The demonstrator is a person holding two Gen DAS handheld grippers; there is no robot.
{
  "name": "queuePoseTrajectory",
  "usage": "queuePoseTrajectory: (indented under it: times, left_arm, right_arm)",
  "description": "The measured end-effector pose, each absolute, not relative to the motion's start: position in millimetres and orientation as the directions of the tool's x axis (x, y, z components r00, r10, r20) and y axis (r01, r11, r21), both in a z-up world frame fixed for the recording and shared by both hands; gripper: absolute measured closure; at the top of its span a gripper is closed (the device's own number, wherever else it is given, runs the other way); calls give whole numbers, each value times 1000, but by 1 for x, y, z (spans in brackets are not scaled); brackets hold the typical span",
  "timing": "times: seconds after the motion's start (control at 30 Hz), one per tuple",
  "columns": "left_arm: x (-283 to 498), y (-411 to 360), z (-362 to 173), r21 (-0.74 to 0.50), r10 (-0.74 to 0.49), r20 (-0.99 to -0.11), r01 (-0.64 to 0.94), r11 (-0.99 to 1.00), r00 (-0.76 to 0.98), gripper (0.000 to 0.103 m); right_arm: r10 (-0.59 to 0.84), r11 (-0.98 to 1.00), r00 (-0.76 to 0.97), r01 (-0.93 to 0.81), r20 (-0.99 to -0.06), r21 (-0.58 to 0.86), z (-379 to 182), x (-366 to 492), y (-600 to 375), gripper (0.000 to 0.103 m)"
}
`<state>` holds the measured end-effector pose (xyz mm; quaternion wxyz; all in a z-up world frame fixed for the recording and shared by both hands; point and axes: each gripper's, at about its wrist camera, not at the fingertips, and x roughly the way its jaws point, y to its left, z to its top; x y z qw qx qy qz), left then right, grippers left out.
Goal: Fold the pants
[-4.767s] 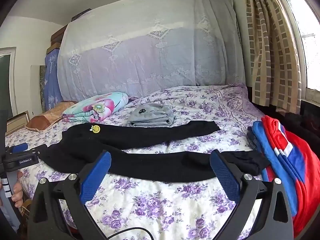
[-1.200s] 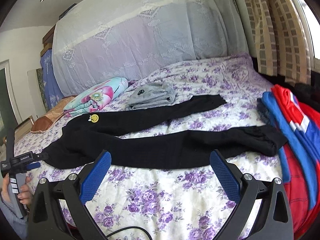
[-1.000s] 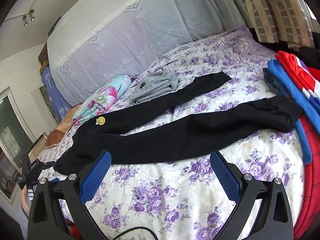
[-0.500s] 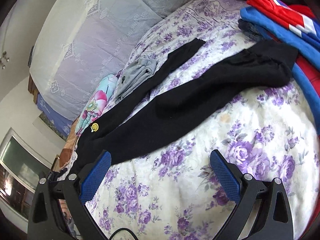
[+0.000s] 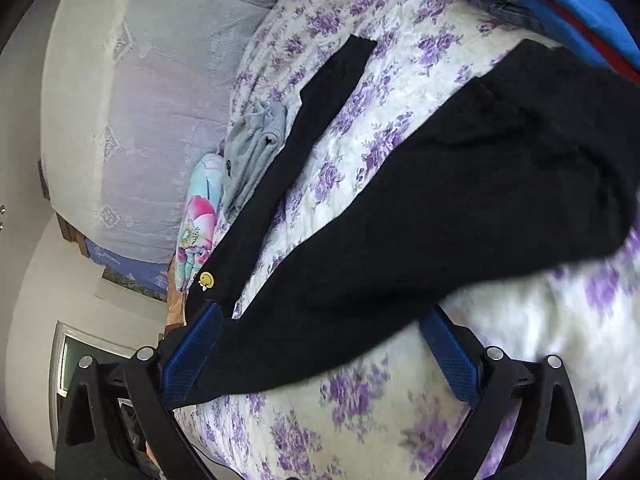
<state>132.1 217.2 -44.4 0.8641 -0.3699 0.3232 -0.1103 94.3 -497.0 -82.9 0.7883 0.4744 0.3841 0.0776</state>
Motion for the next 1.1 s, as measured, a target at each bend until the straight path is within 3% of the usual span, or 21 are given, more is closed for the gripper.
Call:
queuePoseTrajectory:
  times: [0.1,0.23,0.37,0.6,0.8,0.9,1.03,1.1]
  left_arm:
    - [139,217,-58,-701,-429,-526,-88,708,734,93]
    - [136,218,-76,-692,-414,-556,-126,710,721,94]
    - [140,224,-81,-695,-413,-564,-140,705,715,94]
    - [148,218,-82,-665,-391,-589,-149,732,707,94]
    - [147,221,-84,-672,-403,-593,-154,724,697,94]
    - [152,219,-84,-667,-404,-602,-155,729,689,94]
    - [166,219,-84,-685,-434,-604,-159,711,668,94]
    - [170,219,-73,-686,-439,-599,-146,713,670,94]
  right_arm:
    - [482,560,770,97,-419,823,-33,129,-509,9]
    - [259,753,827,151,-499,640,6,136,-517,8]
    - [125,844,818,210,-562,494,0,109,-524,8]
    - [267,802,733,191,-625,566,-64,95,-514,11]
    - [342,617,727,303,-595,726,-105,120,-548,56]
    - [379,557,737,300,-559,774,-115,135,-560,66]
    - [406,522,749,280,-524,805,-114,145,-563,90]
    - [405,549,777,216,-483,808,-91,140,-558,92]
